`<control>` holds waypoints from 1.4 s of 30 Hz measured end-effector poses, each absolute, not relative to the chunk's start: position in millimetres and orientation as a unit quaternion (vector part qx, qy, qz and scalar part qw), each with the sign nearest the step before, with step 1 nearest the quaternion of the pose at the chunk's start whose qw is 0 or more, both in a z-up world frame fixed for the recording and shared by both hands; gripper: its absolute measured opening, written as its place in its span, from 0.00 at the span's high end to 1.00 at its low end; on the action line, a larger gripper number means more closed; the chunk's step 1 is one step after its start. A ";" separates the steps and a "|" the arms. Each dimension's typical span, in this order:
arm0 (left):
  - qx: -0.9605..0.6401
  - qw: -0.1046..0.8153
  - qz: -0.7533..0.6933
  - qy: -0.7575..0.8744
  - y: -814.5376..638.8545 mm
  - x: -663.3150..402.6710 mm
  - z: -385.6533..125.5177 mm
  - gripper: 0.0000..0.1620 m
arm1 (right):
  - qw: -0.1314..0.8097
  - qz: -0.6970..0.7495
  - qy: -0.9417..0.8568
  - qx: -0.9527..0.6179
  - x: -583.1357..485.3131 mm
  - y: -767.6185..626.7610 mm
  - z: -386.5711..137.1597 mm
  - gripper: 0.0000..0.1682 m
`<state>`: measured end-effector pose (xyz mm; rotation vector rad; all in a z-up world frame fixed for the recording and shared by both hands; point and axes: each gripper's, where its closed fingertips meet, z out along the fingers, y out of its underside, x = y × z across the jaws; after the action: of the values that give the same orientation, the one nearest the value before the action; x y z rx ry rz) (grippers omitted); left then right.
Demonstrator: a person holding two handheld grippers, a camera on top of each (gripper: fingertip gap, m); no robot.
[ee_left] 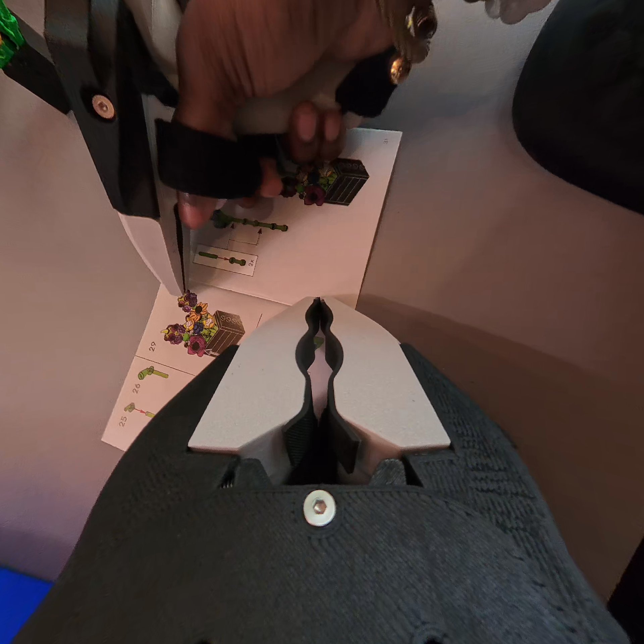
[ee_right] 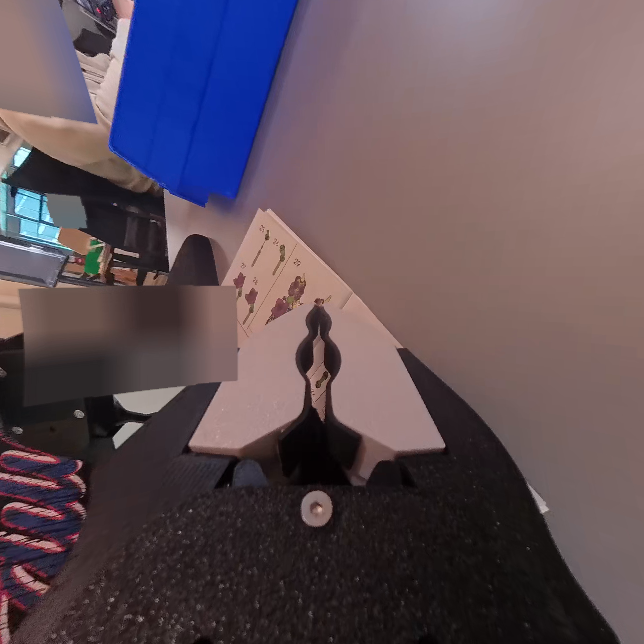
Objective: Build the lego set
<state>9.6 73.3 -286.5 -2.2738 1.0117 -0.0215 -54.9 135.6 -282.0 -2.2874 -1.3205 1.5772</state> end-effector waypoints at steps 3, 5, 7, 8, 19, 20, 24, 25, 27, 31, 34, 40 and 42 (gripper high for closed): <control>-0.866 0.322 -0.026 0.380 73.2 9.7 -286.4 0.99 | 0.061 0.510 -0.414 -0.752 -55.6 140.1 -281.9 1.00; -0.866 0.326 -0.040 0.378 73.2 9.9 -286.2 1.00 | 0.086 0.499 -0.399 -0.764 -55.8 148.4 -282.3 1.00; -0.863 0.332 -0.048 0.378 73.4 10.1 -285.9 1.00 | 0.107 0.485 -0.394 -0.773 -55.4 153.9 -283.5 1.00; -0.862 0.336 -0.051 0.376 73.5 10.2 -285.7 1.00 | 0.112 0.481 -0.397 -0.773 -55.4 153.9 -283.6 1.00; -0.906 0.291 -0.131 0.277 69.4 -40.8 -283.3 0.96 | 0.177 0.440 -0.389 -0.790 -45.6 170.2 -282.5 0.98; -0.907 0.289 -0.140 0.272 69.3 -41.3 -283.3 0.96 | 0.182 0.451 -0.398 -0.778 -47.2 167.6 -277.9 0.96; -0.904 0.292 -0.123 0.287 70.4 -42.8 -283.7 0.98 | 0.165 0.471 -0.574 -0.649 -42.9 115.7 -257.5 0.91; -0.903 0.292 -0.122 0.291 70.5 -42.9 -283.7 0.98 | 0.153 0.427 -0.624 -0.636 -35.9 107.0 -268.4 0.87; -0.901 0.292 -0.128 0.294 71.4 -43.8 -283.7 0.98 | 0.217 0.373 -0.682 -0.590 -34.1 105.5 -274.9 0.83; -0.898 0.299 -0.147 0.286 78.0 -47.7 -283.7 0.99 | 0.296 0.307 -0.714 -0.556 -33.3 108.3 -281.0 0.80; -0.894 0.318 -0.132 0.286 88.5 -53.6 -283.5 0.98 | 0.295 0.301 -0.671 -0.611 -34.8 122.0 -282.4 0.73; -0.854 0.440 -0.069 0.268 105.6 -67.8 -247.9 0.86 | 0.304 0.292 -0.638 -0.644 -40.3 138.1 -282.7 0.73; -0.832 0.481 -0.113 0.250 98.2 -66.5 -212.9 0.84 | 0.300 0.295 -0.645 -0.638 -40.7 138.0 -282.7 0.73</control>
<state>-66.5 98.2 -212.9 -2.0293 0.6107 -0.2746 -40.7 138.0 -282.7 -1.6926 -1.7121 0.7821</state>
